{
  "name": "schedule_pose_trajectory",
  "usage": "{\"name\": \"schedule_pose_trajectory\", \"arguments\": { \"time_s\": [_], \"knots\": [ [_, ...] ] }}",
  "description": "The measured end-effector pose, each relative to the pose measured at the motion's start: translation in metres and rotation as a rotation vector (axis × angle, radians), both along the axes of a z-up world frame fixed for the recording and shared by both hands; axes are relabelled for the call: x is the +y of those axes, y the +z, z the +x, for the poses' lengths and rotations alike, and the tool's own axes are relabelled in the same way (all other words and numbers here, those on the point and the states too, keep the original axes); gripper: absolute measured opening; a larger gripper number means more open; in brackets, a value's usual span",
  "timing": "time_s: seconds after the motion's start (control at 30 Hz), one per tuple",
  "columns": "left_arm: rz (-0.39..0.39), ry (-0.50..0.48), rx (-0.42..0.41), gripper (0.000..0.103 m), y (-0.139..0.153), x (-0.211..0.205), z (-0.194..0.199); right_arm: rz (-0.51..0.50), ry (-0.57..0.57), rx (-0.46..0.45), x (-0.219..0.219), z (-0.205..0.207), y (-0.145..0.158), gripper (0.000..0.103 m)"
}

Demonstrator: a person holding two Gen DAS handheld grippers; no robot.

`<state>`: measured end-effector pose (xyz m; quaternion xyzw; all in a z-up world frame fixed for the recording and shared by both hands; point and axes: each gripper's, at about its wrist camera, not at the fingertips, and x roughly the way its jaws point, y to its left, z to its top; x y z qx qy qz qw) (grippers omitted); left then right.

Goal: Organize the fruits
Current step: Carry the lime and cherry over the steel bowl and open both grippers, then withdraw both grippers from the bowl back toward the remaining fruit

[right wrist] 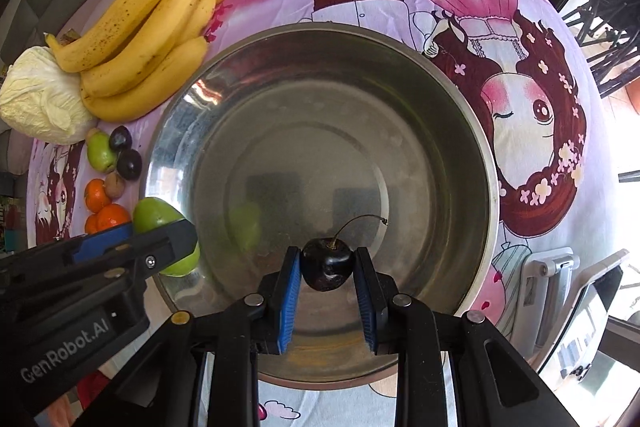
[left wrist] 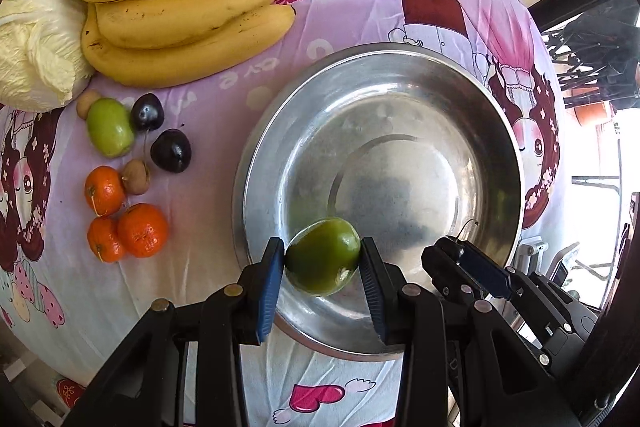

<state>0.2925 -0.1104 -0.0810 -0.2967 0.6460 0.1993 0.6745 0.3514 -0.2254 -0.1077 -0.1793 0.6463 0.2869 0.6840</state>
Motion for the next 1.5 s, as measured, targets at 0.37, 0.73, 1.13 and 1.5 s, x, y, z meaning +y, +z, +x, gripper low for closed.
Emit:
{"name": "schedule_pose_trajectory", "arguments": {
  "time_s": [0.37,0.73,1.13,1.5],
  "knots": [
    [-0.018,-0.009,0.012,0.04,-0.014,0.01,0.034,-0.018,-0.011,0.001,0.008,0.028,-0.007,0.029],
    [-0.022,-0.012,-0.024,0.04,0.005,0.021,0.029,-0.026,-0.009,-0.026,0.021,0.032,0.013,0.046],
    [0.018,0.074,0.049,0.076,0.022,0.047,-0.018,-0.053,-0.012,-0.055,0.014,0.004,0.036,0.089],
    [0.079,0.156,0.094,0.092,0.034,0.077,-0.08,-0.057,0.018,-0.064,0.016,-0.02,0.043,0.103]
  ]
}}
